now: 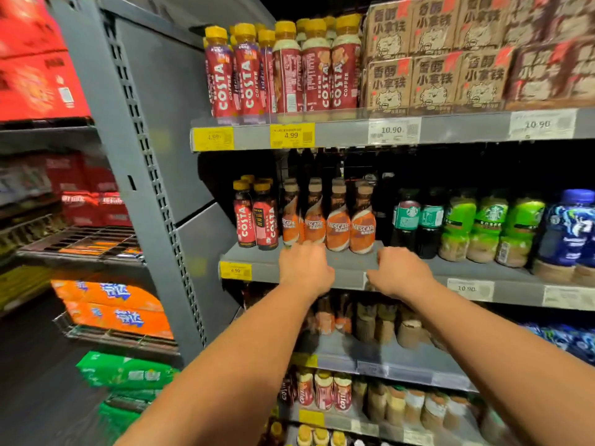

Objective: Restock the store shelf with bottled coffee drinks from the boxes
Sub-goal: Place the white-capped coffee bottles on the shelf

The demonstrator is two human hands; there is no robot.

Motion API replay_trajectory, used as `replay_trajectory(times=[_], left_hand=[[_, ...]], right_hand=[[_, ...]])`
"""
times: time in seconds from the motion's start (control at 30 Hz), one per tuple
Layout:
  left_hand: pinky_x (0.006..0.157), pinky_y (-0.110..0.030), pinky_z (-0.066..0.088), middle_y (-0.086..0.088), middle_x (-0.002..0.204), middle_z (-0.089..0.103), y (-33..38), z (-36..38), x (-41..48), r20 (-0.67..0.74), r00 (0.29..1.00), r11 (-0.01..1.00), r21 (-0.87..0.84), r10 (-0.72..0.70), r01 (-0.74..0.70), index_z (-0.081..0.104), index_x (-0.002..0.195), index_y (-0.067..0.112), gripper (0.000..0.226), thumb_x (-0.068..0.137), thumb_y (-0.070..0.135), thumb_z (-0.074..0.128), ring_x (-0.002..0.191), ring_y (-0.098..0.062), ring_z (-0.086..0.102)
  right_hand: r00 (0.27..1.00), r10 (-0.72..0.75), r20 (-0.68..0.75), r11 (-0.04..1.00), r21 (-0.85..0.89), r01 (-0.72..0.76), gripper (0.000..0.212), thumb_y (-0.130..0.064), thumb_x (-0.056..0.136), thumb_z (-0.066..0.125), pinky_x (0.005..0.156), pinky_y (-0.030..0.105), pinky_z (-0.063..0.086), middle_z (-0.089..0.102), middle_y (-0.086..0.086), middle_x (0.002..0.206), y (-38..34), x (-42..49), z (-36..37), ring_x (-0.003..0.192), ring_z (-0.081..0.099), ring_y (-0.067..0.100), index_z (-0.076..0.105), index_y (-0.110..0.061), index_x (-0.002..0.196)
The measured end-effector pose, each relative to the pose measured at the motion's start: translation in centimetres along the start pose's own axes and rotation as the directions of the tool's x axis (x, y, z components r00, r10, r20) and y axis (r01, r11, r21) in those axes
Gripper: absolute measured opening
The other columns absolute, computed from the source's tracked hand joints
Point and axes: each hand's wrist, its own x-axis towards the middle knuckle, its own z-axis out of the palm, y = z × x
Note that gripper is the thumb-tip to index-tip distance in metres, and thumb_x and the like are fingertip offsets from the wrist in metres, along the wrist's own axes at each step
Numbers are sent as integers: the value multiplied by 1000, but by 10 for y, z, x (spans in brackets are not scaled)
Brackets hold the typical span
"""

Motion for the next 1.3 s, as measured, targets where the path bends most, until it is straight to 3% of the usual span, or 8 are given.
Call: replay_trajectory(times=[0.23, 0.37, 0.57, 0.73, 0.93, 1.07, 1.3], left_hand=[[73, -36, 37, -10, 107, 61, 8, -3, -77, 48, 992, 993, -44, 115, -113, 58, 102, 13, 25, 87, 32, 53, 103, -32, 55], [83, -41, 40, -11, 113, 59, 14, 4, -129, 87, 985, 988, -53, 148, -144, 57, 109, 13, 28, 88, 30, 50, 110, -33, 52], [84, -39, 43, -10, 114, 59, 42, 17, -185, 121, 971, 978, -72, 206, -198, 58, 110, 13, 31, 88, 35, 51, 110, -32, 54], [79, -38, 40, -9, 113, 59, 68, 44, -216, 170, 960, 974, -66, 224, -215, 56, 113, 13, 30, 91, 33, 50, 108, -30, 53], [83, -41, 42, -9, 113, 58, 100, 89, -250, 248, 947, 979, -69, 205, -194, 56, 112, 13, 28, 90, 29, 49, 110, -31, 52], [78, -37, 43, -11, 117, 58, 118, 129, -267, 252, 947, 980, -60, 199, -189, 56, 113, 12, 30, 90, 30, 50, 107, -31, 54], [76, -37, 39, -7, 112, 57, 126, 232, -299, 340, 906, 968, -81, 252, -239, 53, 112, 15, 27, 92, 31, 44, 107, -28, 52]], right_hand=[[996, 87, 6, 995, -54, -86, 22, -31, 86, 54, 62, 31, 40, 56, 12, 87, 8, -93, 0, 77, 50, 29, 47, -13, 76], [994, 113, -2, 992, -59, -113, 18, -33, 85, 53, 67, 32, 44, 59, 10, 99, 9, -151, 11, 90, 57, 31, 50, -16, 85], [986, 157, 49, 978, -143, -149, 30, -31, 85, 55, 62, 30, 42, 53, 7, 80, 32, -218, 24, 74, 53, 27, 42, -13, 65], [982, 177, 64, 973, -163, -164, 19, -30, 86, 52, 67, 31, 45, 56, 7, 86, 66, -245, 44, 77, 51, 27, 57, -13, 89], [979, 152, 134, 982, -134, -134, 19, -32, 87, 51, 67, 32, 44, 62, 10, 100, 114, -270, 89, 92, 59, 30, 57, -15, 91], [969, 173, 178, 976, -161, -145, 24, -37, 88, 50, 66, 31, 43, 62, 10, 98, 147, -284, 126, 81, 53, 28, 54, -13, 88], [949, 205, 239, 971, -172, -166, 30, -35, 85, 52, 73, 35, 46, 63, 16, 109, 188, -307, 218, 101, 60, 34, 61, -12, 102]])
